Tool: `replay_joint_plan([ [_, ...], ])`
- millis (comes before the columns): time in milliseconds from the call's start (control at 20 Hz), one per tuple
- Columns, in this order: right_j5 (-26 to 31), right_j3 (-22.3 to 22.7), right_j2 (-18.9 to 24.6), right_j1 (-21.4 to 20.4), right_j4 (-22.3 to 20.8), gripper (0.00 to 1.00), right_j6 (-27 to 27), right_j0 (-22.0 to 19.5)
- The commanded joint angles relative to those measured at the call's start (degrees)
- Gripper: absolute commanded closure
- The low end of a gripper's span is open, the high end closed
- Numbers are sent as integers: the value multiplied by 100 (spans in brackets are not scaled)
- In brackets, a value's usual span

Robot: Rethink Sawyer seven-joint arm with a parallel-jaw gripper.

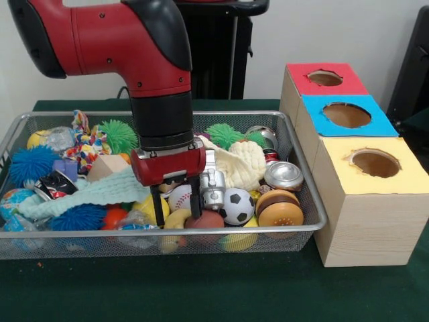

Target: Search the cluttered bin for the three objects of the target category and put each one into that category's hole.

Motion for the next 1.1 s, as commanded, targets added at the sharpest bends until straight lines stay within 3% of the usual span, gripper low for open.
replay_joint_plan([
  [50,1495,-350,-611,175,-145,0,-335,408],
  [200,1099,218,-554,-101,-201,0,-301,220],
  [500,1044,268,-560,-221,-79,0,-190,155],
  [650,757,234,-302,105,-148,0,-419,-144],
  [950,1009,242,135,378,-98,0,-1016,-508],
  [1100,1083,253,71,311,-103,0,-880,-436],
])
